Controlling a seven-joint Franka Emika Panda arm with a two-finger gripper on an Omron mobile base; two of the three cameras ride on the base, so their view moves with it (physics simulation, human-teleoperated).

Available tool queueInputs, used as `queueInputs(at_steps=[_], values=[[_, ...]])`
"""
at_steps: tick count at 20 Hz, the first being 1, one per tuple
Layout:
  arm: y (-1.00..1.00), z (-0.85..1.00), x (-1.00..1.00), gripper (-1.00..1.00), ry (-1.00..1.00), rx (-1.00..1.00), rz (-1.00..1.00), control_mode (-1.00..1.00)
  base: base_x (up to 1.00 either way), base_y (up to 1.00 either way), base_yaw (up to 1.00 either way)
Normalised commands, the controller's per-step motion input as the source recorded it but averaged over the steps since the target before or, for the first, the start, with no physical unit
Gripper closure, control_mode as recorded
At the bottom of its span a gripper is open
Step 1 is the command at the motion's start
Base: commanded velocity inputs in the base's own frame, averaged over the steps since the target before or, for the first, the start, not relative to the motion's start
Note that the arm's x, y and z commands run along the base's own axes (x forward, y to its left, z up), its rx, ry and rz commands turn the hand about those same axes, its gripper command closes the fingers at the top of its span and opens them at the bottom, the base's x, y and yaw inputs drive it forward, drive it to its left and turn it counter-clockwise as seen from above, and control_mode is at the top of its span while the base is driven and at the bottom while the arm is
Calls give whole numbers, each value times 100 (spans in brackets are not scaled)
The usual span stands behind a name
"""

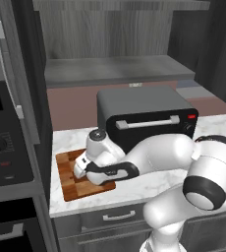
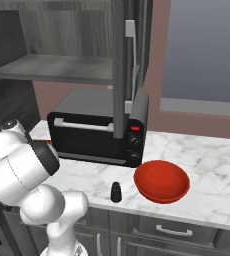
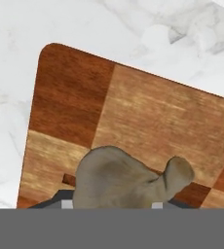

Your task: Open the cabinet. Place the bowl and condiment on the counter. Then place the lime and garlic on the cutting board.

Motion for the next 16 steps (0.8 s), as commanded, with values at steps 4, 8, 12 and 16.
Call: queueInputs(at_steps=[4, 8, 12, 16], values=[[2, -6, 0, 100, -2, -1, 0, -100, 0, 0, 0], [0, 0, 0, -100, 0, 0, 0, -100, 0, 0, 0], [0, 9, 0, -100, -1, 0, 0, -100, 0, 0, 0], [0, 12, 0, -100, -1, 0, 0, -100, 0, 0, 0]])
